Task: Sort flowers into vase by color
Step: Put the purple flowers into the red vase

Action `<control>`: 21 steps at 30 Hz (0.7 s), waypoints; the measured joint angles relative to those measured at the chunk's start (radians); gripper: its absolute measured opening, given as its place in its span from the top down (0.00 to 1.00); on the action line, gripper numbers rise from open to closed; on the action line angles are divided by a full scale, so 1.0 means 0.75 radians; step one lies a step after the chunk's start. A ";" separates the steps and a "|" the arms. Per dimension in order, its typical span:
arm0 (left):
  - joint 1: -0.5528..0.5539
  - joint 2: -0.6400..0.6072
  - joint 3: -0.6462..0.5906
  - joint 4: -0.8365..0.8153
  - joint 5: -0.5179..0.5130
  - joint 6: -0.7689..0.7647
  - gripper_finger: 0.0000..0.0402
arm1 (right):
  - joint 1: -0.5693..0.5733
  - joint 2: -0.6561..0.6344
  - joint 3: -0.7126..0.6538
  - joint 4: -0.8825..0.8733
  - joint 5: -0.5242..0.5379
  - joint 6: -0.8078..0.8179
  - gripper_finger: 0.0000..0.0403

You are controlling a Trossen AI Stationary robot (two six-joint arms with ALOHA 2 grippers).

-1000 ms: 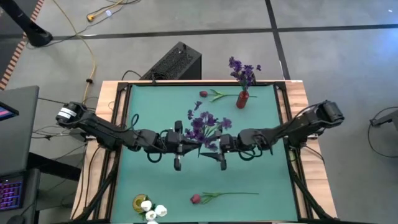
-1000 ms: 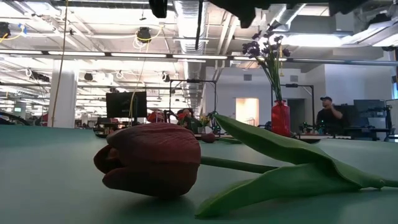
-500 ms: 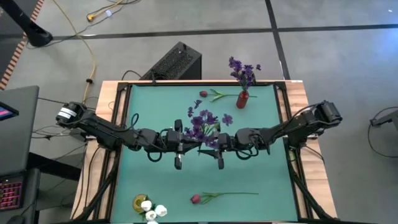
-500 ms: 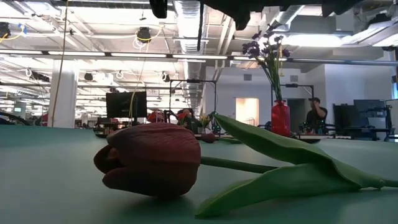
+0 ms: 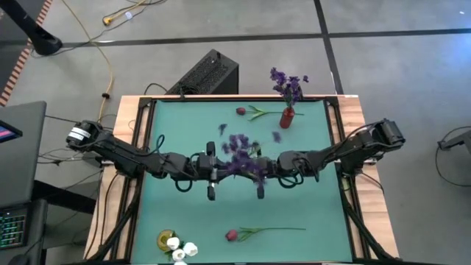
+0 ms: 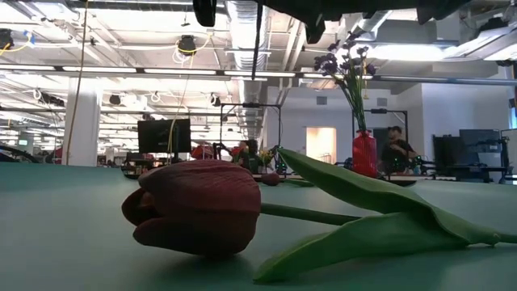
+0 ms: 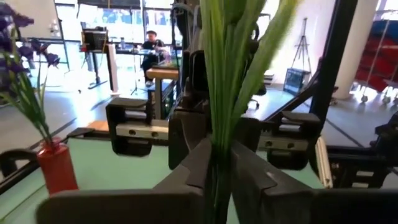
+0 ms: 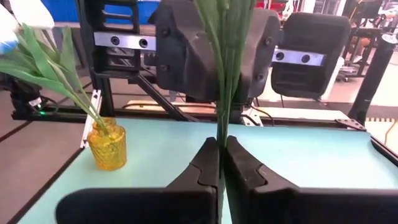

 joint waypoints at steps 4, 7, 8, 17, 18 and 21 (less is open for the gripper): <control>0.000 0.000 0.000 -0.046 -0.010 0.016 0.78 | 0.000 -0.066 -0.001 -0.097 0.026 0.000 0.92; 0.000 -0.014 0.000 -0.064 -0.023 0.055 0.67 | 0.001 -0.150 -0.001 -0.229 0.075 0.000 0.92; -0.001 -0.021 0.000 -0.071 -0.036 0.064 0.63 | 0.001 -0.185 -0.001 -0.286 0.096 0.000 0.92; -0.001 -0.215 0.001 -0.546 -0.216 0.018 0.47 | 0.000 -0.612 -0.166 -0.697 0.477 0.065 0.92; -0.001 -0.225 0.001 -0.593 -0.225 -0.005 0.47 | 0.000 -0.681 -0.214 -0.696 0.516 0.080 0.92; -0.009 -0.230 -0.041 -0.550 -0.224 -0.033 0.47 | 0.000 -0.909 -0.358 -0.698 0.616 0.111 0.92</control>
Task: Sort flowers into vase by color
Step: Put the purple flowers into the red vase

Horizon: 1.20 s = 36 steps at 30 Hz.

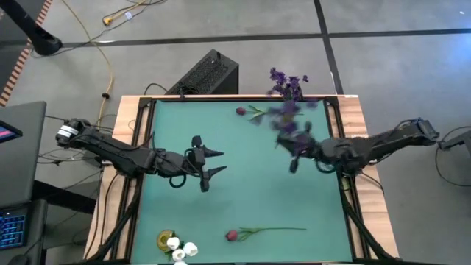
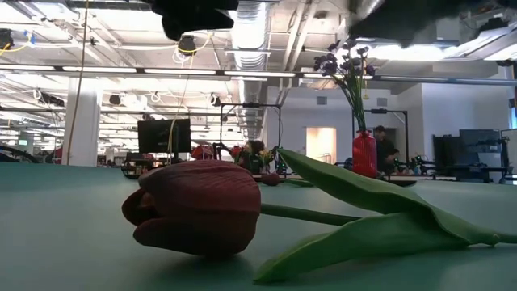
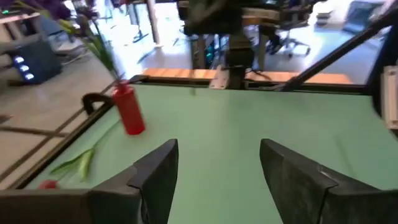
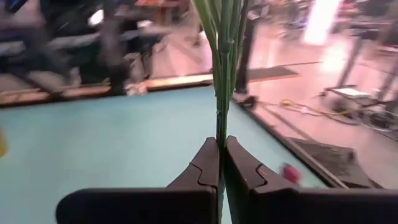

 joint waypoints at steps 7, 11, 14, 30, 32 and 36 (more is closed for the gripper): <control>-0.003 0.001 -0.254 0.433 0.023 0.024 0.46 | -0.061 -0.457 -0.270 0.007 0.259 -0.001 0.92; -0.005 0.001 -0.410 0.707 0.120 0.028 0.46 | -0.205 -0.629 -0.385 0.024 0.325 -0.006 0.92; -0.009 0.009 -0.510 0.837 0.160 0.016 0.46 | -0.342 -0.722 -0.458 0.162 0.330 -0.055 0.92; 0.043 0.015 -0.617 1.101 0.192 0.222 0.46 | -0.830 -0.475 -0.542 0.590 0.000 0.160 0.92; 0.060 0.015 -0.617 1.096 0.211 0.222 0.46 | -0.841 -0.391 -0.542 0.679 0.000 0.160 0.93; 0.105 0.015 -0.616 1.097 0.299 0.232 0.46 | -0.847 -0.234 -0.542 0.837 0.000 0.155 0.92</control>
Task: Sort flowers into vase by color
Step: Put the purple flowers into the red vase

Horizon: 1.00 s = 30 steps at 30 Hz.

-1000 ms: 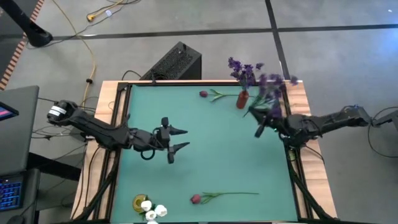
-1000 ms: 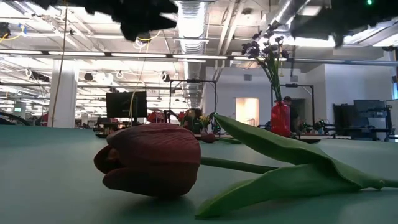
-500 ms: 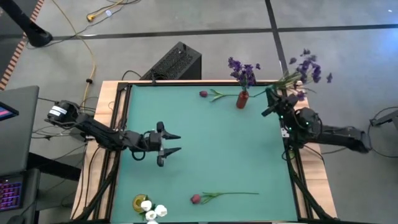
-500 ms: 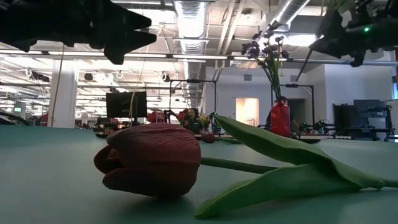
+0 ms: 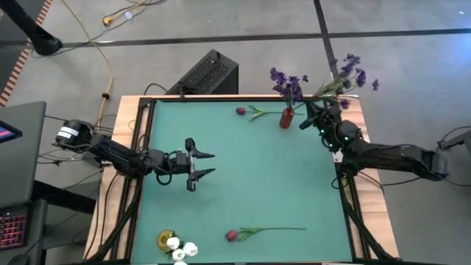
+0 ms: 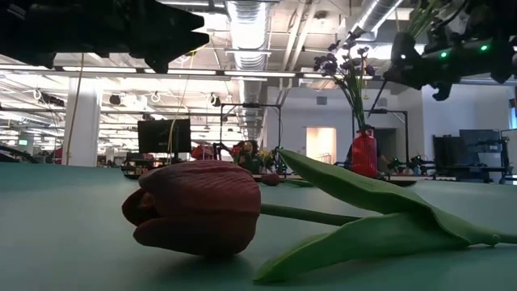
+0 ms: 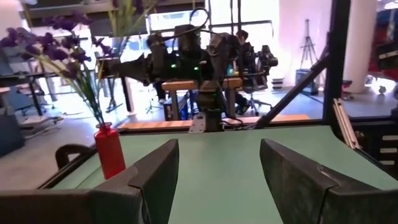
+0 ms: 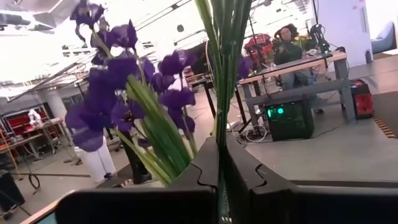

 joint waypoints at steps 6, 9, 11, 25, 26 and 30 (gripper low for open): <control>0.071 -0.002 0.000 -0.001 0.110 0.011 0.46 | 0.001 0.113 0.000 0.086 0.002 -0.021 0.93; 0.106 -0.002 0.000 -0.001 0.164 0.011 0.46 | 0.001 0.134 0.000 0.096 0.004 -0.021 0.92; 0.126 -0.002 0.000 -0.001 0.192 0.012 0.46 | 0.001 0.147 0.000 0.095 0.005 -0.022 0.92; 0.200 -0.003 0.000 -0.004 0.275 0.007 0.46 | -0.021 0.296 0.001 0.195 0.007 -0.091 0.92; 0.200 -0.003 0.000 -0.005 0.275 0.007 0.47 | -0.026 0.312 0.001 0.200 0.006 -0.091 0.92; 0.200 -0.003 0.001 -0.004 0.275 0.007 0.47 | -0.043 0.371 0.001 0.220 0.006 -0.092 0.92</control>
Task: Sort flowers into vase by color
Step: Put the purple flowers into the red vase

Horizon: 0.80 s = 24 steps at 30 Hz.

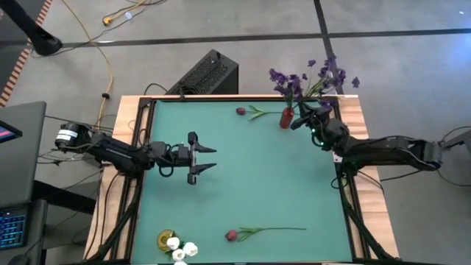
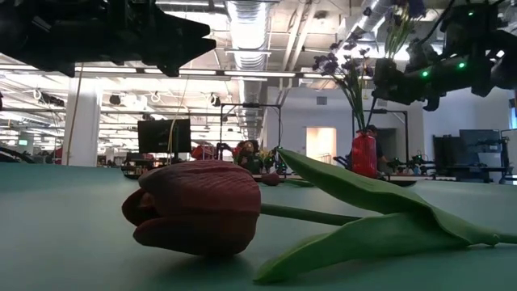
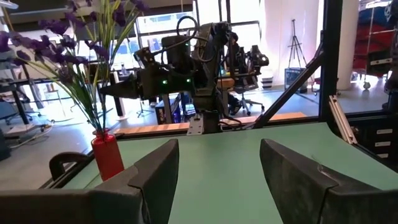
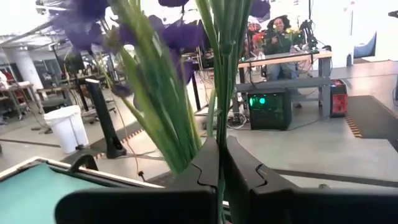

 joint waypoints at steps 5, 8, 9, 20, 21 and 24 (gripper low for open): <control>0.000 0.000 0.000 0.000 0.000 0.000 0.47 | 0.001 0.079 0.000 0.039 -0.001 -0.002 0.92; 0.000 0.000 0.000 0.000 -0.001 0.000 0.47 | 0.001 0.124 0.000 0.039 -0.001 0.001 0.92; 0.000 0.000 0.000 0.000 -0.001 0.001 0.47 | 0.002 0.140 0.000 0.039 -0.001 0.002 0.92; 0.001 0.000 0.001 -0.001 -0.001 0.004 0.47 | 0.001 0.305 0.000 0.082 -0.002 0.014 0.92; 0.001 0.000 0.001 -0.001 -0.001 0.004 0.47 | 0.001 0.323 0.001 0.096 -0.003 0.016 0.92; 0.001 0.000 0.001 -0.001 -0.001 0.004 0.47 | 0.001 0.378 0.004 0.124 -0.003 0.016 0.92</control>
